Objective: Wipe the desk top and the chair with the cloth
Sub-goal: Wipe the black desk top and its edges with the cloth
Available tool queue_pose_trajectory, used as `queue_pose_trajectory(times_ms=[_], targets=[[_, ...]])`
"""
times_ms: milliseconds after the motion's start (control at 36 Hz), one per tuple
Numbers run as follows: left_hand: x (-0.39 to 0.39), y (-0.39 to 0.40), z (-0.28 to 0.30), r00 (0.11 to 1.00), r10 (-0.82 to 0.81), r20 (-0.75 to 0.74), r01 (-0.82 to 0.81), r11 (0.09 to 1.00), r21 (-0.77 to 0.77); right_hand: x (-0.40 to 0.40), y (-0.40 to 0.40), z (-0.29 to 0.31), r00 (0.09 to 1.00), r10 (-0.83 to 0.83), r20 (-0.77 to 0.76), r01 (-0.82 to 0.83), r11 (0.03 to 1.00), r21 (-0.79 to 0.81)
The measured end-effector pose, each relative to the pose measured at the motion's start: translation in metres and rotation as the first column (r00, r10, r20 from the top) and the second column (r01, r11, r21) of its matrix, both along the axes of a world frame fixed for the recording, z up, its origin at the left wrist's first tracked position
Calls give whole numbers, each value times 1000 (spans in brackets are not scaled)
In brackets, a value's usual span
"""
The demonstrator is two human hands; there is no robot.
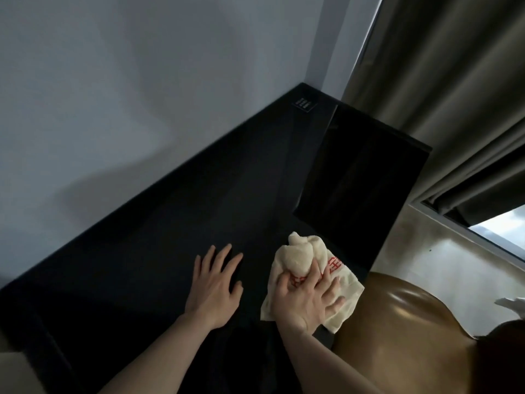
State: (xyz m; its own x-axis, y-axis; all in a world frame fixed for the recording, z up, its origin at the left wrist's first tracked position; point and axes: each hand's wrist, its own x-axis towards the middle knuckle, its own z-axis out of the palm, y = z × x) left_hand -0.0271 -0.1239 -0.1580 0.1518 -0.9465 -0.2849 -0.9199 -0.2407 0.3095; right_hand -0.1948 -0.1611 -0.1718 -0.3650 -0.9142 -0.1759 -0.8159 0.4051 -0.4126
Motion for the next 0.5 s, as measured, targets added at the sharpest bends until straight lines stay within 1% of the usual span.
queue_pose_trajectory(times_ms=[111, 361, 500], targets=[[-17, -36, -1, 999, -42, 4, 42, 999, 14, -17, -46, 0, 1000, 1, 29, -1, 1000, -4], [-64, -135, -5, 997, -72, 30, 71, 997, 16, -75, -141, -3, 996, 83, 25, -82, 995, -60], [-93, -193, -7, 999, -32, 29, 32, 999, 5, -108, -195, -7, 992, 125, 30, -122, 988, -91]])
